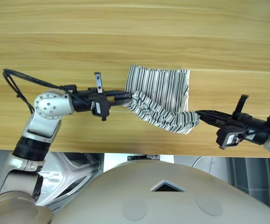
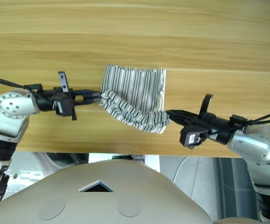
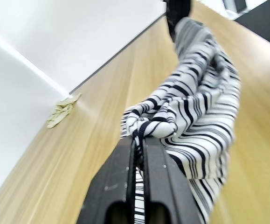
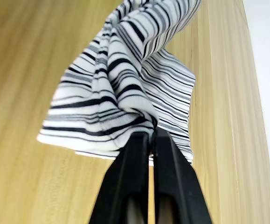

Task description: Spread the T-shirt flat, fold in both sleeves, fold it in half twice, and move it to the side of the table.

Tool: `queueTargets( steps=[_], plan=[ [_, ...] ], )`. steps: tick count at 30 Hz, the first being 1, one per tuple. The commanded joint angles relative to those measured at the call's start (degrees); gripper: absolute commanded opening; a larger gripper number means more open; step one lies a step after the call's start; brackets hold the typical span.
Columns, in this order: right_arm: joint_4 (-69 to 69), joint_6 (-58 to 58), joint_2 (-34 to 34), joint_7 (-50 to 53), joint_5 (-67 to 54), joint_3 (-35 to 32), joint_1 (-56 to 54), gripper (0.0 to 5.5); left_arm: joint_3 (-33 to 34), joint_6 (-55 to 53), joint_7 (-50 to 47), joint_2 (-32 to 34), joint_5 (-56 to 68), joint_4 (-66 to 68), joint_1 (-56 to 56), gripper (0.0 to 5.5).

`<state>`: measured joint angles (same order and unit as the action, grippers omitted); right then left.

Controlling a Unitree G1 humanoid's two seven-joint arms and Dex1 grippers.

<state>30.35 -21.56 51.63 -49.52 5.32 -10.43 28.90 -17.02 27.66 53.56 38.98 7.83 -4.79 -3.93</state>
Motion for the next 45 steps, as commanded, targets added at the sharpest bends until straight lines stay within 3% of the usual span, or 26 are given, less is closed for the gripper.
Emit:
queueTargets(
  steps=[1, 15, 26, 30, 36, 45],
  plan=[
    [-2.87, 4.66, -2.19, 2.97, 1.52, 1.66, -6.52, 0.00, 0.13, -0.75, -1.93, -3.05, -2.42, 3.87, -2.63, 0.03],
    [-16.73, 10.94, -5.48, 8.58, 7.04, 8.91, -19.87, 0.00, 2.33, 0.47, -4.44, -7.06, -2.97, 11.60, -4.29, 0.03],
    [-20.03, 11.65, -7.68, 11.74, 8.44, 11.20, -25.55, 0.00, 4.31, -3.16, -2.73, -4.85, -1.46, 10.76, -2.54, 0.03],
    [-21.78, 12.22, -8.70, 12.53, 9.25, 12.49, -28.23, 0.00, 5.31, -6.77, -2.63, -4.88, -0.45, 9.80, -2.22, 0.93],
    [-28.03, 12.90, -11.25, 13.70, 11.88, 16.98, -33.83, 0.00, 4.50, -11.55, -5.93, -6.62, -5.54, 17.33, -5.08, 1.80],
    [-43.63, 13.80, -17.38, 17.42, 16.23, 23.97, -39.44, 0.00, 2.93, -10.27, -7.64, -12.14, -7.91, 22.69, -7.02, 3.12]
  ],
)
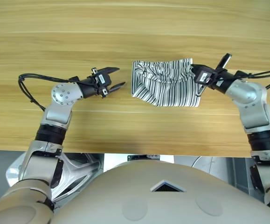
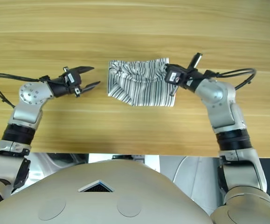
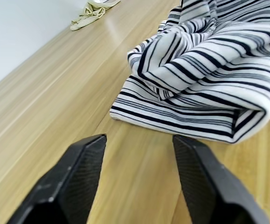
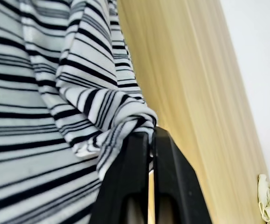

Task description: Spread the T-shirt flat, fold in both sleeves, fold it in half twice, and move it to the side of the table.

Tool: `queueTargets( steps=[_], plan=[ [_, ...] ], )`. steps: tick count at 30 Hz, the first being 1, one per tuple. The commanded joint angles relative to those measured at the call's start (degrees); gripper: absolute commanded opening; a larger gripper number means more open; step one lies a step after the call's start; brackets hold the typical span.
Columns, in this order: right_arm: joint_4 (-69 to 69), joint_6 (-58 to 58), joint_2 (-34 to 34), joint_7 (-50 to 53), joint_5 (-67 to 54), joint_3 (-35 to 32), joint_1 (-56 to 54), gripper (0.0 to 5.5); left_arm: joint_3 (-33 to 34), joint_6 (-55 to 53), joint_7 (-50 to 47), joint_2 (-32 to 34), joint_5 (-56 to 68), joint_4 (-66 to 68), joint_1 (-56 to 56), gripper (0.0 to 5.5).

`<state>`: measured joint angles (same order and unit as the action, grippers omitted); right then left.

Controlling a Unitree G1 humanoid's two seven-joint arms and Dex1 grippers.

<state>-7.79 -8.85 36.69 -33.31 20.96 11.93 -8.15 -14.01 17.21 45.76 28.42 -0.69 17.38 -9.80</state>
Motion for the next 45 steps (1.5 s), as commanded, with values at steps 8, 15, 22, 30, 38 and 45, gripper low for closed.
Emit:
queueTargets(
  steps=[8, 15, 22, 30, 38, 45],
  plan=[
    [-13.76, 9.37, -8.85, 3.43, -14.01, -9.09, -7.37, 1.30, 2.43, -0.99, -2.04, -5.17, 2.30, 3.52, -2.85, 4.45],
    [-16.96, 27.62, -14.21, -0.86, -35.53, -22.08, -12.37, 2.63, 3.09, 0.78, -8.77, -9.20, -0.09, 8.97, -5.02, 5.40],
    [-6.99, 18.22, -15.76, -4.02, -35.69, -19.61, -5.50, 4.13, 3.37, 5.05, -9.17, -12.73, 1.13, 11.54, -5.15, 5.40],
    [14.01, 5.52, -14.04, -7.20, -26.37, -6.83, 3.86, 5.38, 6.75, 10.41, -10.07, -15.08, 4.62, 12.99, -6.37, 5.40],
    [8.64, 3.40, -12.22, -4.70, -15.35, -0.08, 2.41, 5.38, 5.81, 11.72, -11.11, -15.54, 2.18, 14.76, -6.50, 5.40],
    [3.60, 2.76, -12.61, -1.61, -11.62, 0.90, 0.91, 5.38, 5.40, 12.13, -11.35, -15.98, 1.43, 15.67, -6.84, 5.40]
  ],
)
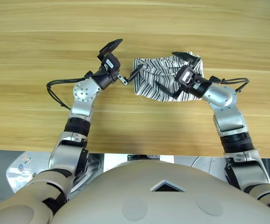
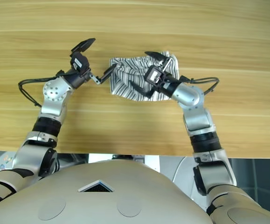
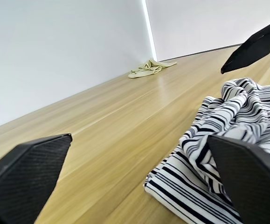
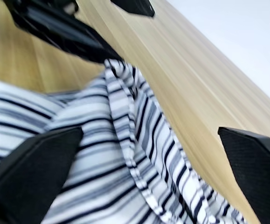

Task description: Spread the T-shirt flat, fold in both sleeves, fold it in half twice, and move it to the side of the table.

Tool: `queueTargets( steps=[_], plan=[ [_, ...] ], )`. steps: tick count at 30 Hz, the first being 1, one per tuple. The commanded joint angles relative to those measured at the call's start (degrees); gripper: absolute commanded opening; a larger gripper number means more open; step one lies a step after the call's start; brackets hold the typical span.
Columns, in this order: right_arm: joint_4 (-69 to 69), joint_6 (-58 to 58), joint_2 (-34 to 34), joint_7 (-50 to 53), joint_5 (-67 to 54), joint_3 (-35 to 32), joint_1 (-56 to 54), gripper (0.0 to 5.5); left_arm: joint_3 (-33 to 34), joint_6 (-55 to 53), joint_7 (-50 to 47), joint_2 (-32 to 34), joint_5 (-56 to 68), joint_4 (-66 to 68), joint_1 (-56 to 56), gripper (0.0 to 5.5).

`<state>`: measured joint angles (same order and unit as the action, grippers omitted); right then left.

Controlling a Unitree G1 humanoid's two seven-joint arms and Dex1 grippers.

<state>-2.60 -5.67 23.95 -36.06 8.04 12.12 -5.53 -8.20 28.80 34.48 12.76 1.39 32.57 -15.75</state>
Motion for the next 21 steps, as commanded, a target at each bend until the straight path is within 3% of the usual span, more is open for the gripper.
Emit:
queueTargets(
  steps=[1, 21],
  plan=[
    [-1.96, -0.44, 0.06, 1.38, 1.43, 0.77, -1.84, 5.38, -0.48, 0.57, -0.02, -0.33, -0.63, 0.53, -0.88, 5.40],
    [-8.28, 3.54, -2.50, 6.36, 0.85, -0.47, -5.17, 5.38, -1.64, 1.58, 0.01, -1.30, -1.39, 1.35, 0.45, 5.40]
  ],
)
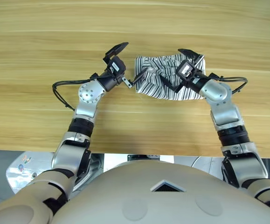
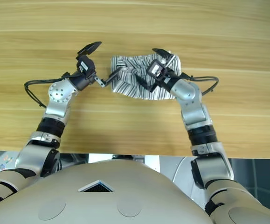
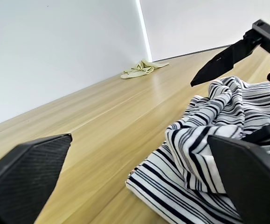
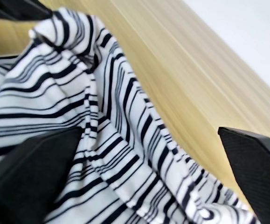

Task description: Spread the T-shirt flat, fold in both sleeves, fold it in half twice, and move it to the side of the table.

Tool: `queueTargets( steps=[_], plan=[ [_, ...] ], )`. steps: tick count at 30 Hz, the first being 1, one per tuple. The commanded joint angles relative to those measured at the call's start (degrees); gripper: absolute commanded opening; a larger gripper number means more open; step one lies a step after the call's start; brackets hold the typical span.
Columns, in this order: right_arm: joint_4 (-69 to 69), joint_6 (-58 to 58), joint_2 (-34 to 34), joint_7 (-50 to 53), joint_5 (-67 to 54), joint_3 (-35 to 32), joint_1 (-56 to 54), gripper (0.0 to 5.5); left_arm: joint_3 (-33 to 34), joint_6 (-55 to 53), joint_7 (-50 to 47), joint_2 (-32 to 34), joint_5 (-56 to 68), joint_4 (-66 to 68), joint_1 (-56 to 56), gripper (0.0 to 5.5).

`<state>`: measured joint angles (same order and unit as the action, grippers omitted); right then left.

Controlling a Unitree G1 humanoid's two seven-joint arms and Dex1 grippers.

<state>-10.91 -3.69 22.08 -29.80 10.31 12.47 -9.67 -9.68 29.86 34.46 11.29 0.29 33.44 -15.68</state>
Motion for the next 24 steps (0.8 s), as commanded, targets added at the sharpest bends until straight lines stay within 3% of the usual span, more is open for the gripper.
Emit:
queueTargets(
  steps=[1, 13, 19, 24],
  plan=[
    [-0.49, 2.18, -0.82, 0.43, -1.39, -1.09, -1.49, 5.38, -0.23, 0.55, -0.02, 0.10, -0.35, 0.48, 0.45, 5.40],
    [-3.69, 7.31, -2.72, 1.56, -3.48, -2.59, -3.98, 5.38, -2.39, 1.27, -0.47, -1.15, -2.36, 1.34, 1.75, 5.40],
    [-1.47, 9.22, -3.96, 1.01, -4.68, -2.45, -3.95, 5.38, -8.13, 2.88, -3.43, 0.56, -12.02, 4.48, 2.94, 5.40],
    [0.86, 9.95, -4.74, 0.84, -4.99, -1.63, -3.59, 5.38, -12.93, 0.66, -11.97, 5.06, -24.92, 4.43, 2.14, 5.40]
  ],
)
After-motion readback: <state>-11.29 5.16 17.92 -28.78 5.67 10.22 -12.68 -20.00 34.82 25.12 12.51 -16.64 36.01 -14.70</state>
